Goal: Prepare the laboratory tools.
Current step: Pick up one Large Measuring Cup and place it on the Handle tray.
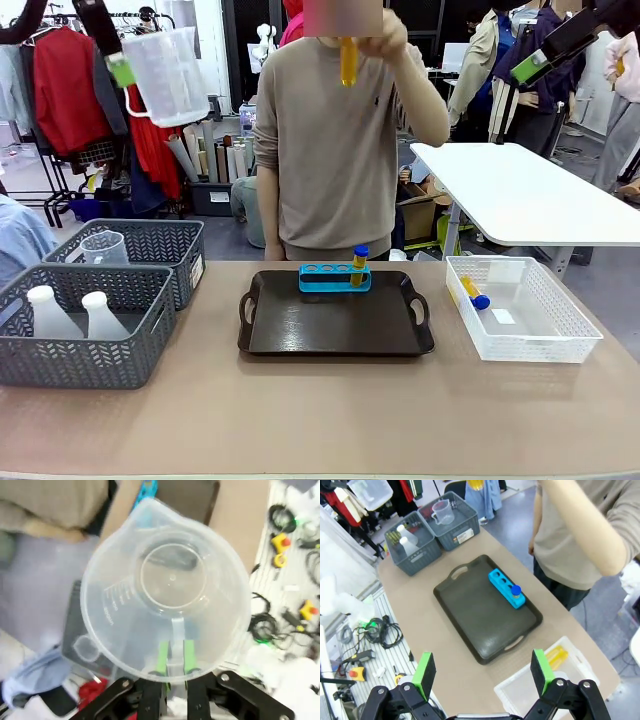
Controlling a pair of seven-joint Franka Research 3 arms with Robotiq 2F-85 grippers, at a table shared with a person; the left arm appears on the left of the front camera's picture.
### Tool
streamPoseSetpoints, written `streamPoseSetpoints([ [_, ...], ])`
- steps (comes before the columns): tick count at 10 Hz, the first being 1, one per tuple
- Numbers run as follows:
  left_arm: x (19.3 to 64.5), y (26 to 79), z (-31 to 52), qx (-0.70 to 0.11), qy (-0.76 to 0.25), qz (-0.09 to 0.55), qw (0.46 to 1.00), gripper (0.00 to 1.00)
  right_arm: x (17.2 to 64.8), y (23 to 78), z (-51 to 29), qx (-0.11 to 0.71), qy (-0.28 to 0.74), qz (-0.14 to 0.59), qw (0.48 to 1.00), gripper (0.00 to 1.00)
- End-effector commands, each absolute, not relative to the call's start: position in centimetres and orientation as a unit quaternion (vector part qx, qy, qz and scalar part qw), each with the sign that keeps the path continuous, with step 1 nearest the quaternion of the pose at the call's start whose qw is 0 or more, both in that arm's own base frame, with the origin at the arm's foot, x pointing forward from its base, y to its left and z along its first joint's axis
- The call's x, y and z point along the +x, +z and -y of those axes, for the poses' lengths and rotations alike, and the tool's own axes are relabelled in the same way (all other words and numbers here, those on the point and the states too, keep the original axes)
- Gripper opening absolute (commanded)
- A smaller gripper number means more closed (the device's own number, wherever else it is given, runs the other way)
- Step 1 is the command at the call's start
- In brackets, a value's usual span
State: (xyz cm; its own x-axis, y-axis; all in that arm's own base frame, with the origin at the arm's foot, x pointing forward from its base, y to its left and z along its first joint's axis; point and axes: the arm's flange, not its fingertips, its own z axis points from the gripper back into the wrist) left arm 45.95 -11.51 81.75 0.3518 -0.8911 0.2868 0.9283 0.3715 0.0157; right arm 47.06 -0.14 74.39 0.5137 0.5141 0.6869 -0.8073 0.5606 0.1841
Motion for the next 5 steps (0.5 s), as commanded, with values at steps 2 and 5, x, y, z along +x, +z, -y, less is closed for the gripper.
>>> streamPoseSetpoints([
  [2,48.1,83.0,12.6,-0.054,-0.596,0.147,0.787,0.00,46.9,74.6,0.1,0.248,0.395,0.295,0.834,1.00],
  [5,47.1,82.4,12.7,-0.063,-0.590,0.146,0.791,0.00,46.9,74.6,0.1,0.248,0.395,0.295,0.834,1.00],
])
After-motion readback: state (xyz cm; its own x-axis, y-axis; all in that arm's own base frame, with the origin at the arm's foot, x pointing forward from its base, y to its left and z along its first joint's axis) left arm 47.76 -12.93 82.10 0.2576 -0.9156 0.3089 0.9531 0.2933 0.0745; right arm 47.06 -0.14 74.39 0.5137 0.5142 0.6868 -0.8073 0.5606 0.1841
